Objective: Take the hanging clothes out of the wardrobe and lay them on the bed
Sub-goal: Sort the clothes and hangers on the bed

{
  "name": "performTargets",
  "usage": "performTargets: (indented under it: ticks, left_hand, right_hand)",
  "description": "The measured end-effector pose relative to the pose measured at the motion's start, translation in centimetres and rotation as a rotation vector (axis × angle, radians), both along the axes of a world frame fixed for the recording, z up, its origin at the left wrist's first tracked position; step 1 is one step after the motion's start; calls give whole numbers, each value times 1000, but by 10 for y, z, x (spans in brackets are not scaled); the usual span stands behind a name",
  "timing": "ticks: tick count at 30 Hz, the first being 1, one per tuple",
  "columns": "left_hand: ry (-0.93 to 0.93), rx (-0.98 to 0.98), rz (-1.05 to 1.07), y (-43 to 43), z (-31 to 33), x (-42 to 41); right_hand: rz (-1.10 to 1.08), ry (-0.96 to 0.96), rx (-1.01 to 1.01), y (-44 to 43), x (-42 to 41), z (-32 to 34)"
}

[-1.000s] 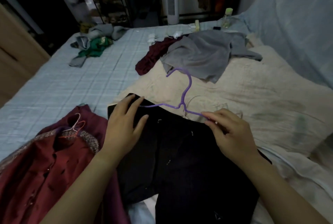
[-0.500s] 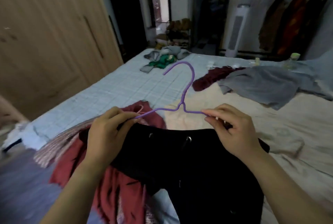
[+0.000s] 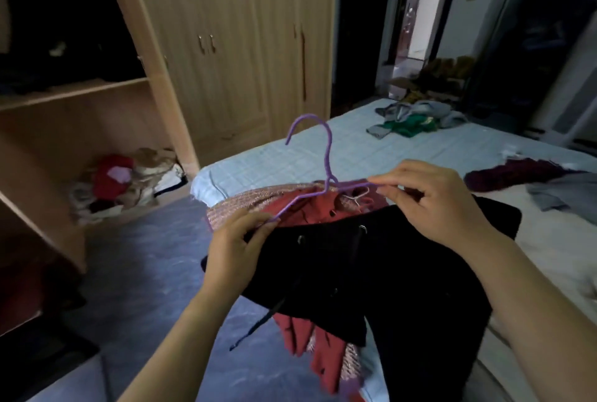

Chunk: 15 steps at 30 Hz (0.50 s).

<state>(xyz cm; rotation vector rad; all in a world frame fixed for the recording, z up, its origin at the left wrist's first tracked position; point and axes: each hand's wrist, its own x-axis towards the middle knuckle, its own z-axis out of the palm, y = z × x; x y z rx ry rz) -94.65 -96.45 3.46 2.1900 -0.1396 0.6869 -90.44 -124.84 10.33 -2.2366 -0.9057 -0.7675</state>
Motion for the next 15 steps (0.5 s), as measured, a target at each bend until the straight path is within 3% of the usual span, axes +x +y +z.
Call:
performTargets:
  ticks: [8,15]
  left_hand:
    - [105,234,-370,-75,-51,11]
    - [171,174,-531,-180,-79,1]
  right_hand:
    - [-387,151,99,-79,-95,-66]
    - [-800,152,208,-164,-162,-112]
